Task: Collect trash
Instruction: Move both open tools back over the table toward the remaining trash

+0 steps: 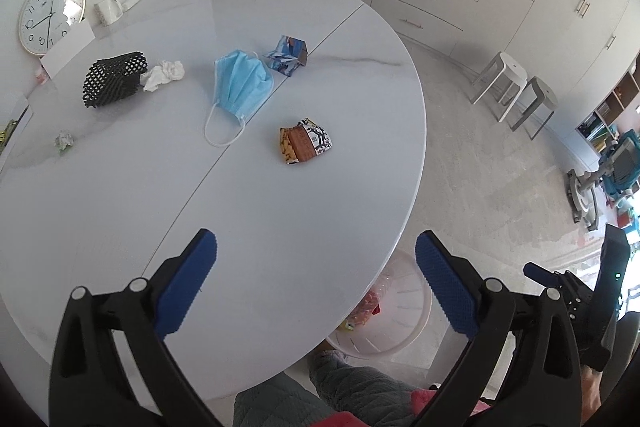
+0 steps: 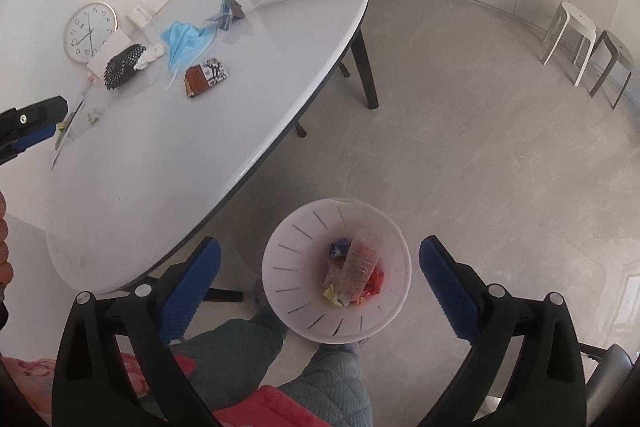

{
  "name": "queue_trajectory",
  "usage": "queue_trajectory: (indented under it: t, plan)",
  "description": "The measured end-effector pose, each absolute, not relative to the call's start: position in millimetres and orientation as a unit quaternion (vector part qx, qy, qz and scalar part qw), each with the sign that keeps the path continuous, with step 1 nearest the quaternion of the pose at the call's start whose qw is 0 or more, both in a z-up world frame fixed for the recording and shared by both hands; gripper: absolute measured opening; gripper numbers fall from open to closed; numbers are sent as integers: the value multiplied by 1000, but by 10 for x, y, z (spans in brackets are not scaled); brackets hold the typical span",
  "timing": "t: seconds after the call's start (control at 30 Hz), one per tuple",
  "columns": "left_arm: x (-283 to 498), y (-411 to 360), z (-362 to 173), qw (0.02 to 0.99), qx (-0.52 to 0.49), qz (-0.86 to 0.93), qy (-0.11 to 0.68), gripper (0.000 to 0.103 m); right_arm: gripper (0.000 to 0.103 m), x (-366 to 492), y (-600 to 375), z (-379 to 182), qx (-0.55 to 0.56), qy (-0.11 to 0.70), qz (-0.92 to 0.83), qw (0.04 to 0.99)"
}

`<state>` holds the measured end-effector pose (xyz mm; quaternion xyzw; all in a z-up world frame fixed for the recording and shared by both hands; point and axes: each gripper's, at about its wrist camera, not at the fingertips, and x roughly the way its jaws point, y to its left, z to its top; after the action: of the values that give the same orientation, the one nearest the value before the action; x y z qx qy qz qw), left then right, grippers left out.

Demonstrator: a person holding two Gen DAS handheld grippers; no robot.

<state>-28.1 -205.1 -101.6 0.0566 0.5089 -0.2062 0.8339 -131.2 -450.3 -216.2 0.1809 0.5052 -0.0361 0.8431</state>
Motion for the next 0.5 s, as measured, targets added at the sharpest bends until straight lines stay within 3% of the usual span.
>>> queue_trajectory:
  t: [0.5]
  plan:
    - [-88, -1578, -818, 857, 8, -126, 500, 95, 101, -1014, -4515, -1457, 149, 454, -27, 878]
